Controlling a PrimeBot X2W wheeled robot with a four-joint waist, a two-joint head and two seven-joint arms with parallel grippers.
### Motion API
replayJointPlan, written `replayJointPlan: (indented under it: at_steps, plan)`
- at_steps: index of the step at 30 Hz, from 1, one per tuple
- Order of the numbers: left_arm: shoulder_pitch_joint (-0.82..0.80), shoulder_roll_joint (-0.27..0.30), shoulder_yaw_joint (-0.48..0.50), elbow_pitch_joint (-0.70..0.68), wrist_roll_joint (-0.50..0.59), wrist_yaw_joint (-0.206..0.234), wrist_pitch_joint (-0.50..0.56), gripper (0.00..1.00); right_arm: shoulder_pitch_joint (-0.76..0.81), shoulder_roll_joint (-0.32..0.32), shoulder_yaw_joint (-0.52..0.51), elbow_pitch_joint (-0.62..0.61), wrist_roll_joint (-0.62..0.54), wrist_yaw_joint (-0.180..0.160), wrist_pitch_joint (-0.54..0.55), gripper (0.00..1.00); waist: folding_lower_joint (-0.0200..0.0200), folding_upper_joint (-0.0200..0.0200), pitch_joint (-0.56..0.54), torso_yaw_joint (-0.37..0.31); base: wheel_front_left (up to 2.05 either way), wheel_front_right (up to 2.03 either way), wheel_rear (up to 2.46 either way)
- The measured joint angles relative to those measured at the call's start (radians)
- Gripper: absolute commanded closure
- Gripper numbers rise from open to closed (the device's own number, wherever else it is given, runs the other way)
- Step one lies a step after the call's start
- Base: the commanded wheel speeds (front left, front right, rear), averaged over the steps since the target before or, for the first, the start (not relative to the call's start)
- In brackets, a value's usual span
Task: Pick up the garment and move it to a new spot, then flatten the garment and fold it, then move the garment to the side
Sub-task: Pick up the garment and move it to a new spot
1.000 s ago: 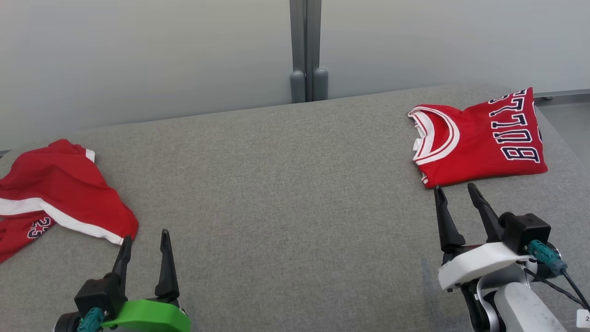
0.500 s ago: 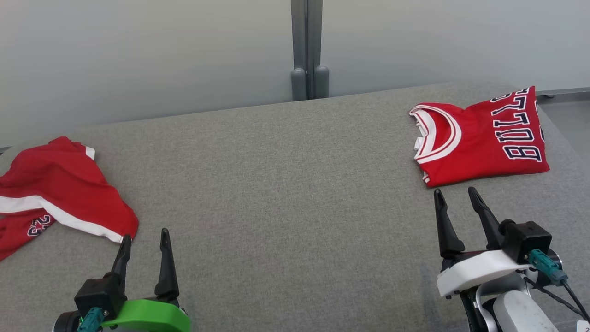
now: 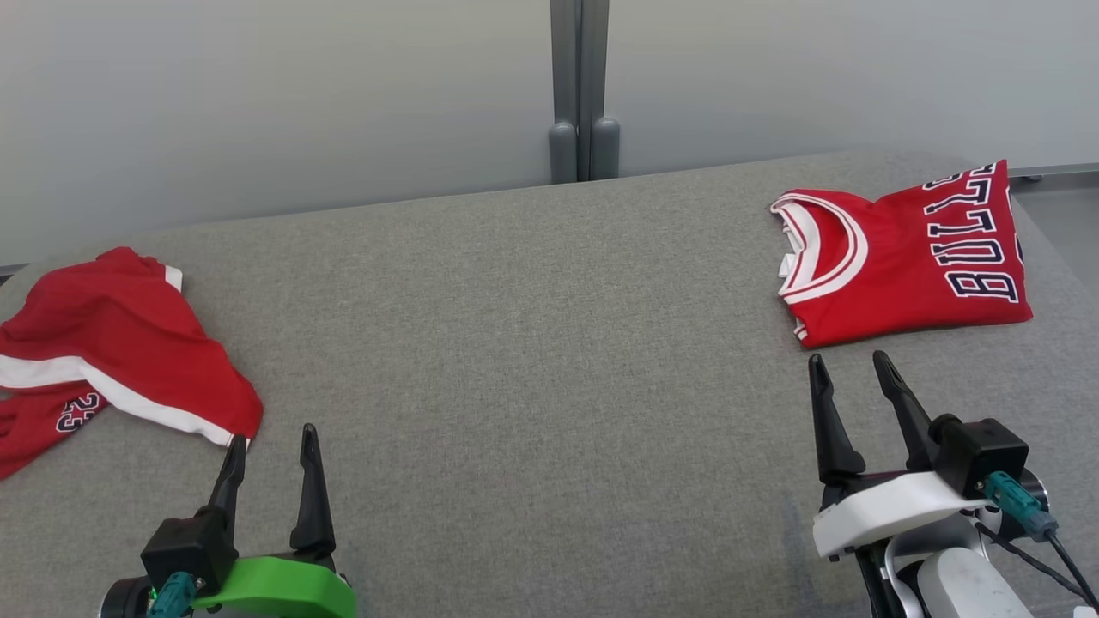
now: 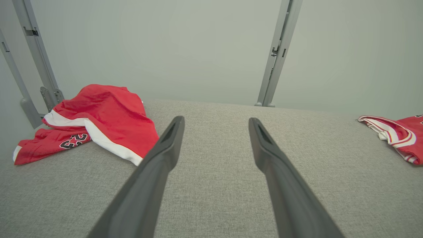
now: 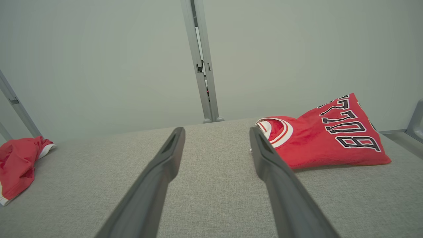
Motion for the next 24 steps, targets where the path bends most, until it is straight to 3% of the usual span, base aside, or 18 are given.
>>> replayJointPlan:
  at_steps: [11, 24]
  plan:
    - [0.0, -0.002, -0.025, 0.001, 0.008, 0.0, 0.0, 0.0, 0.021, 0.006, -0.03, -0.025, -0.016, -0.001, 0.0, 0.0, 0.0, 0.0, 0.006, 0.034, 0.0, 0.0, 0.0]
    - [-0.001, -0.002, 0.033, -0.018, 0.008, 0.0, 0.0, 0.0, 0.016, 0.011, 0.035, -0.04, -0.025, 0.017, 0.0, 0.0, 0.0, 0.0, 0.016, 0.171, 0.0, 0.0, 0.0]
